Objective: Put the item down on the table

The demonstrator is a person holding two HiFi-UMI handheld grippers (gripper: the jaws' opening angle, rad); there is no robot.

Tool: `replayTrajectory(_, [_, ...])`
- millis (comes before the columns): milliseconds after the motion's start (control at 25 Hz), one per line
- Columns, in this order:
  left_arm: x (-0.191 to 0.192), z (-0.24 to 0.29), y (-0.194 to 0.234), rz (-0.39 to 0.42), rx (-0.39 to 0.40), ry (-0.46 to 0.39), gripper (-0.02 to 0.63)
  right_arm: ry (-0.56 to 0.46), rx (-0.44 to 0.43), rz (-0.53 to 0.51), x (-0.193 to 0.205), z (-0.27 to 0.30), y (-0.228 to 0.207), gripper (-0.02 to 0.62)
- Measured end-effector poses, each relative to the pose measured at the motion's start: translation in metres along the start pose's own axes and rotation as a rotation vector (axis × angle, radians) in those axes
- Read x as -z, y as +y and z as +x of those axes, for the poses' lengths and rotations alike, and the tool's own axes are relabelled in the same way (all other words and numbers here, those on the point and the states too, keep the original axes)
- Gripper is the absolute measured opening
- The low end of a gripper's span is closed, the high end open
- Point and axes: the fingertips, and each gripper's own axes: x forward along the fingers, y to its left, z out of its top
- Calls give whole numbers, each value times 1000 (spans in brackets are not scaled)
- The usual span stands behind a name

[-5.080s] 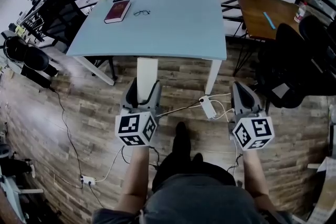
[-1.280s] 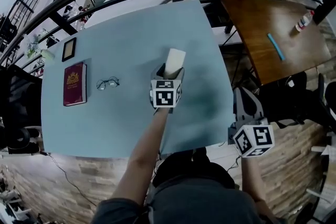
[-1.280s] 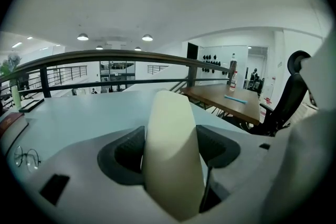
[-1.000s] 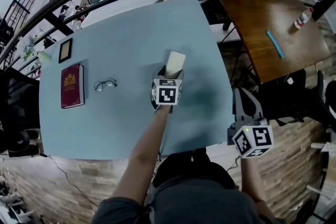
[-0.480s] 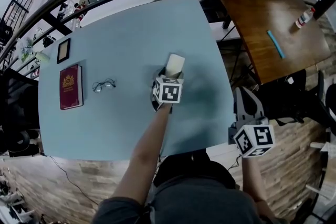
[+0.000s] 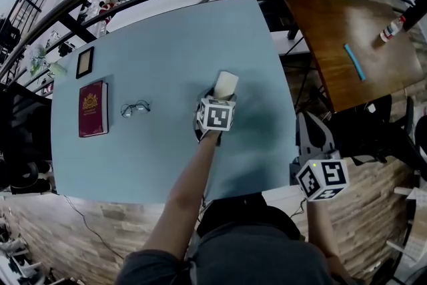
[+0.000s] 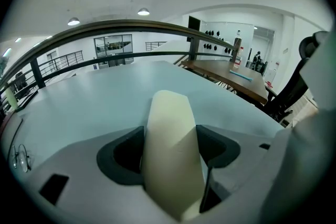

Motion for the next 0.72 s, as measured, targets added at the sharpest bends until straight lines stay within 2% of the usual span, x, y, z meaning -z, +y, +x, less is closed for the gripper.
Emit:
replayTrajectory(360, [3,0,1,-8,26,7,326,-5,2,-2,-2,-3,2,3])
replayTrajectory(720, [-27,-31,9,-49,9,-110,333,-20,-10,-1,-3,-10,2,3])
